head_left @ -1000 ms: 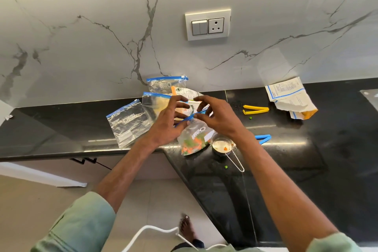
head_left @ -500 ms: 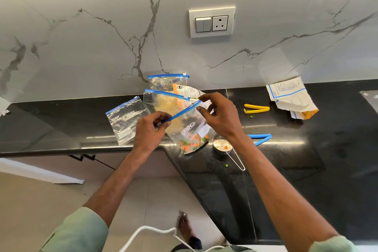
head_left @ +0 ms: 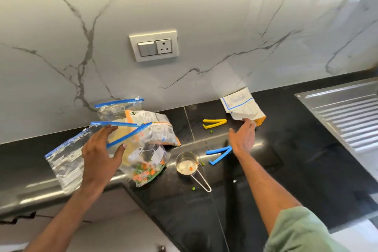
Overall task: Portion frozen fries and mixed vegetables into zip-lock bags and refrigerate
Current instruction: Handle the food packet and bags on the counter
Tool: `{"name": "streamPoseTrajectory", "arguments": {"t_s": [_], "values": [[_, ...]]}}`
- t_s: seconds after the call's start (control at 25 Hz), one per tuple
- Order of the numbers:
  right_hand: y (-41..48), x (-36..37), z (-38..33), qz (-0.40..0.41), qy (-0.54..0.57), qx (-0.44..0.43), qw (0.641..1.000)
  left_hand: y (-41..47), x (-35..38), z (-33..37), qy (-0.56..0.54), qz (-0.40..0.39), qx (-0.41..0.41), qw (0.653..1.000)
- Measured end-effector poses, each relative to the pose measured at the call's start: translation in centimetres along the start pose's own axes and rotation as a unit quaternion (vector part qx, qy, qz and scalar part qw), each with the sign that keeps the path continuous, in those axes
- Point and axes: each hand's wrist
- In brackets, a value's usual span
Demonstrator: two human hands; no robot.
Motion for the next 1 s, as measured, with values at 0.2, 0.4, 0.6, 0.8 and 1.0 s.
{"name": "streamPoseTrajectory", "arguments": {"t_s": [0.2,0.4,0.6,0.8,1.0], "values": [[3.0,0.5,0.3,-0.006,-0.058,-0.028,0.998,0.1,2.2,3.1,0.024,-0.026,0.0,0.999],[1.6,2.4,-2.6,-0.014,-0.048,-0.096,0.994,2.1,2.8,3.6,0.032,-0.019,-0.028,0.999],[-2.3,6.6,-6.8,-0.116,-0.03,-0.194,0.974,10.0,3.2,3.5,0.206,-0.193,-0.202,0.938],[-6.7,9.7,-12.2,-0.207,-0.013,-0.261,0.943,15.8,5.9,2.1,0.134,-0.343,-0.28,0.887],[-7.7,10.7,-12.8,-0.264,-0.004,-0.298,0.917,16.5,7.4,3.2,0.032,-0.26,-0.265,0.928]]}}
Point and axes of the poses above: each hand's wrist, its own y-axis towards the middle knuckle, its own x-axis out of the palm, z = x × y, and after that the axes turned 1 degree about -y, right-handed
